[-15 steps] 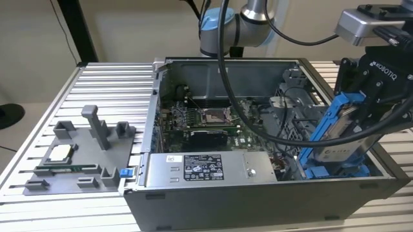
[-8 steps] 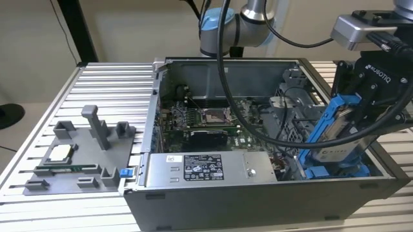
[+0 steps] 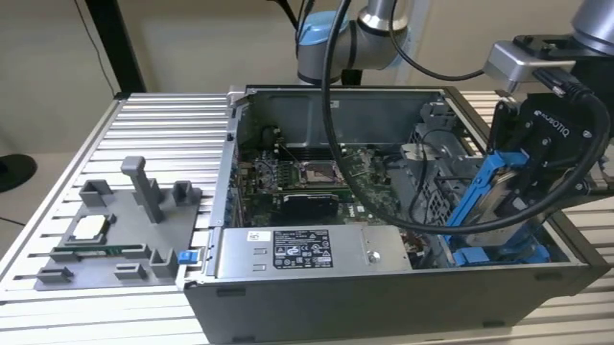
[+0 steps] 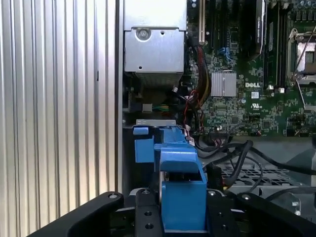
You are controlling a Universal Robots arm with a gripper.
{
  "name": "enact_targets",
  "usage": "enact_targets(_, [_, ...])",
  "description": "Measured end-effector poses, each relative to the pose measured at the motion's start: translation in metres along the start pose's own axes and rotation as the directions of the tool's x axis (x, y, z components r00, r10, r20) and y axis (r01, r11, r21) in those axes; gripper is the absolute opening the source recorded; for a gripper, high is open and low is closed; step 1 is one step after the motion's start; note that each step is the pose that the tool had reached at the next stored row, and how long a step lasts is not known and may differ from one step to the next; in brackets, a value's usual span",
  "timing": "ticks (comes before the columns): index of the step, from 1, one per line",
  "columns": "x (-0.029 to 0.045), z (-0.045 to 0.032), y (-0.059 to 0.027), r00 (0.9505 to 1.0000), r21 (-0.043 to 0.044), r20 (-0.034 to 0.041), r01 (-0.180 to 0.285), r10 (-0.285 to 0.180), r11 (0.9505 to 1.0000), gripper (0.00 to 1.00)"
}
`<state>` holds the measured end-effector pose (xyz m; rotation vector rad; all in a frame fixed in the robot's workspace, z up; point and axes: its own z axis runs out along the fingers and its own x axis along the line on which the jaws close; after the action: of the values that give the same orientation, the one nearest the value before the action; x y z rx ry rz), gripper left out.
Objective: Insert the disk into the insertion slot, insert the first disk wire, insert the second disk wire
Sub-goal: 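Insert the disk into the insertion slot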
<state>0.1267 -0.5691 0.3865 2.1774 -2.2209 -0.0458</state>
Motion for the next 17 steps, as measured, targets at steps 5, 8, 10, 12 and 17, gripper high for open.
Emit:
enact_targets(5, [-0.0001,0.0075,-0.0006,1.0,-0.0008,0.0002,0.0,0.0,1.0,0.0])
enact_targets(8, [-0.0001,0.0074,-0.0006,1.0,-0.0011,0.0,0.0,0.0,1.0,0.0])
enact_targets(10, [-0.0001,0.0075,-0.0005,1.0,-0.0011,0.0,0.0,0.0,1.0,0.0])
enact_targets(12, [-0.0001,0.0075,-0.0005,1.0,-0.0011,0.0001,0.0,0.0,1.0,0.0])
enact_targets(17, [-0.0001,0.0075,-0.0005,1.0,-0.0012,0.0001,0.0,0.0,1.0,1.0])
